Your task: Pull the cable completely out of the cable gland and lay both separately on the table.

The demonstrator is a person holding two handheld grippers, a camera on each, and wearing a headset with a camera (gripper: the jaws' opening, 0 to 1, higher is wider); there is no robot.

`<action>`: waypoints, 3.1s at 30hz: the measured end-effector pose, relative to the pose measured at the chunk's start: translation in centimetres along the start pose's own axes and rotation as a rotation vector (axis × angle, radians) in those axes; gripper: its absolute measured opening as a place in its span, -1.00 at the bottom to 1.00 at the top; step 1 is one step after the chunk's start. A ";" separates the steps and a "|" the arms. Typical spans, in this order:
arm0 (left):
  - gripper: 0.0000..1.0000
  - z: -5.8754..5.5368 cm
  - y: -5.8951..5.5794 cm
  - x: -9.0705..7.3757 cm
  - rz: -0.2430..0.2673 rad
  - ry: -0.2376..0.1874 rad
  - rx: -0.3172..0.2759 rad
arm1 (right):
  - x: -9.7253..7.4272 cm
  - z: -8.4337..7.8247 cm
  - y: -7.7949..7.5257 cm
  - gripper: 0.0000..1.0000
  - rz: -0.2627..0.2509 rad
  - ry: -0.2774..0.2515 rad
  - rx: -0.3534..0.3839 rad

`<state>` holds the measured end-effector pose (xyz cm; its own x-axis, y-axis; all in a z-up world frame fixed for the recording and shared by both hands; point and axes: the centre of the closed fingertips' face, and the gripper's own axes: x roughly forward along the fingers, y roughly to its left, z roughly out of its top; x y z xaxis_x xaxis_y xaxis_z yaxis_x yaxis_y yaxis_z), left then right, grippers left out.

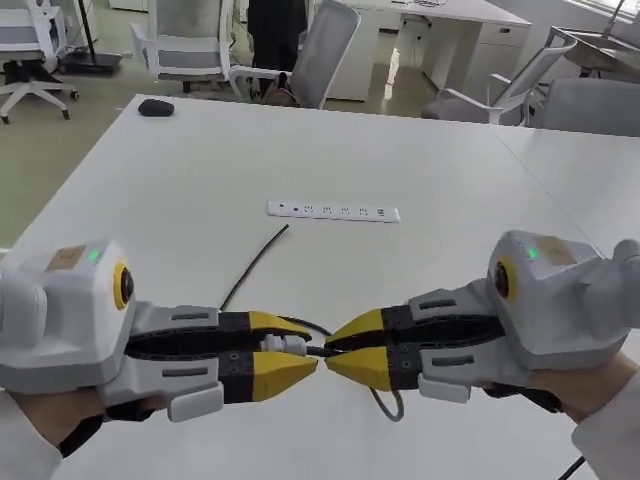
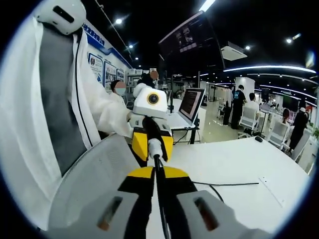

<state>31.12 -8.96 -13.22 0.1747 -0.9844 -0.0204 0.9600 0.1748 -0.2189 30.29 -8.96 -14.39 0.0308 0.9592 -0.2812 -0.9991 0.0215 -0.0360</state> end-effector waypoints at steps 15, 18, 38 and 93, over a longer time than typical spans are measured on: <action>-0.66 -0.2 0.2 -0.5 0.018 0.008 0.011 | 0.1 -1.4 -0.4 -0.94 -0.014 0.037 -0.026; -0.66 -0.2 0.4 -0.8 0.027 0.008 0.006 | -0.2 -2.2 -0.6 -0.94 -0.023 0.058 -0.017; -0.66 0.0 0.7 -1.6 0.038 -0.016 -0.004 | -1.5 -8.2 -2.0 -0.94 -0.097 0.223 0.013; -0.66 -2.4 -0.1 -4.3 -0.055 0.016 -0.022 | 5.6 -1.4 1.6 -0.94 -0.102 0.115 -0.027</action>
<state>29.75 -4.83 -15.50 0.1181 -0.9927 -0.0234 0.9629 0.1202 -0.2415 28.87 -3.99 -17.36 0.1367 0.9137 -0.3827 -0.9896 0.1083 -0.0949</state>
